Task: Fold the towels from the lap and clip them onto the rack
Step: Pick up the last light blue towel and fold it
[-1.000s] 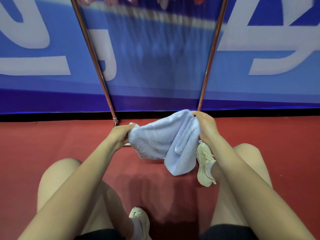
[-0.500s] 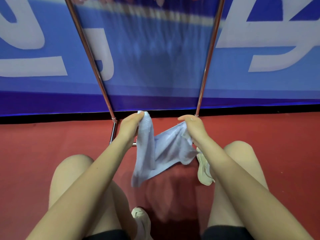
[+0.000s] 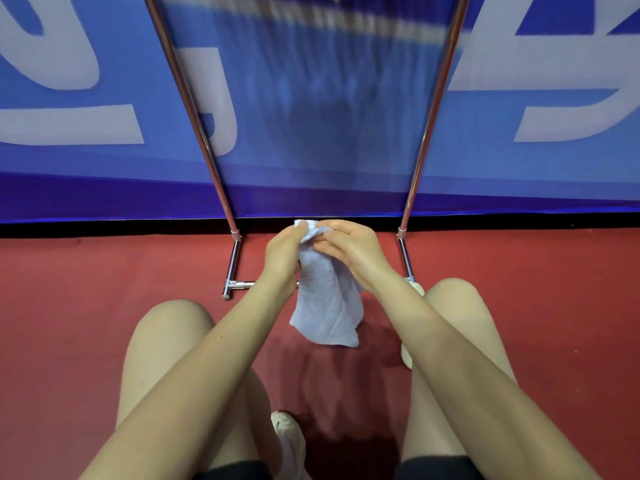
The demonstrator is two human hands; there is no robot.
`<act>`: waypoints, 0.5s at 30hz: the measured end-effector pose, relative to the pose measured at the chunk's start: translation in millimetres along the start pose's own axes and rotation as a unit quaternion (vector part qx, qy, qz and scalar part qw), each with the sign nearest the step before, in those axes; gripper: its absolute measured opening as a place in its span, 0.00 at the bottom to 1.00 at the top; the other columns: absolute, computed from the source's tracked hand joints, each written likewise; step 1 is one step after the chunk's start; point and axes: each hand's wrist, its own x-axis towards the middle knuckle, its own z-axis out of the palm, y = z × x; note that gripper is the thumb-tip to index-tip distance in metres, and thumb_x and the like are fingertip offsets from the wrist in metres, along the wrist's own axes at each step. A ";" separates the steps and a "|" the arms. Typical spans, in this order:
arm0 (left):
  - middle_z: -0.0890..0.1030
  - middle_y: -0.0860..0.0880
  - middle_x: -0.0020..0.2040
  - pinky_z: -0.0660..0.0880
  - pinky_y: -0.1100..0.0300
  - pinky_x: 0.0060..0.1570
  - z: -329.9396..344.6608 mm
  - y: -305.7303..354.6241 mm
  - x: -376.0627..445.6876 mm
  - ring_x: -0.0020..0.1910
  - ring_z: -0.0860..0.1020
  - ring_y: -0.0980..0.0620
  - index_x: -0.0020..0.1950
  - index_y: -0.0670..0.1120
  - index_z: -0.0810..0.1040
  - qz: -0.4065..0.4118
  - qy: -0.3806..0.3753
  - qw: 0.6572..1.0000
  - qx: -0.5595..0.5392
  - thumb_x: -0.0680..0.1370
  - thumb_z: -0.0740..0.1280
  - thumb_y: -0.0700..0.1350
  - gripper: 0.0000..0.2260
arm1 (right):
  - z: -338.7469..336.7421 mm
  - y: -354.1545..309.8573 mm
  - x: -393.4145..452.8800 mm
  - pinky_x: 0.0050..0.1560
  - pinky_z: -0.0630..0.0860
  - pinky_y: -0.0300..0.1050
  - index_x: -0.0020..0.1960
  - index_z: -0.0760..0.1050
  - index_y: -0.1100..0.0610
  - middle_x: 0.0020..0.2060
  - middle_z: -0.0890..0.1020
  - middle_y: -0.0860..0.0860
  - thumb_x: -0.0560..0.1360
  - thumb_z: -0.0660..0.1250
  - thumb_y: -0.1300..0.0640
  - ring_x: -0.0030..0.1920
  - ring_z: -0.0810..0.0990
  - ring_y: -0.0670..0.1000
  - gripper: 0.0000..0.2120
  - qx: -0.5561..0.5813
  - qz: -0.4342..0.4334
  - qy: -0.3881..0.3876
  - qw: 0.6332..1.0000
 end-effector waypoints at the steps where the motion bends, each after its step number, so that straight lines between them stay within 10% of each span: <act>1: 0.82 0.45 0.47 0.74 0.56 0.50 -1.4 -0.5 0.9 0.47 0.78 0.50 0.55 0.37 0.81 -0.005 0.002 1.000 0.015 0.73 0.67 0.50 0.19 | 0.5 -0.1 0.3 0.52 0.80 0.43 0.48 0.81 0.65 0.42 0.84 0.59 0.74 0.64 0.68 0.45 0.84 0.52 0.08 -0.052 -0.010 0.011 0.999; 7: 0.75 0.46 0.43 0.70 0.54 0.45 -3.8 2.8 -5.2 0.43 0.73 0.50 0.49 0.42 0.81 -0.009 0.009 1.000 0.019 0.73 0.66 0.50 0.13 | -13.1 4.3 10.4 0.43 0.68 0.30 0.33 0.74 0.47 0.36 0.74 0.45 0.73 0.70 0.57 0.38 0.73 0.41 0.11 -0.332 -0.151 0.084 0.927; 15: 0.72 0.46 0.39 0.69 0.56 0.43 -4.4 5.5 -9.8 0.40 0.70 0.52 0.45 0.45 0.74 0.031 -0.039 0.999 0.022 0.77 0.63 0.45 0.04 | -5.6 -3.1 0.8 0.37 0.67 0.30 0.41 0.76 0.57 0.35 0.75 0.51 0.77 0.64 0.62 0.35 0.70 0.42 0.06 -0.207 -0.141 0.027 0.968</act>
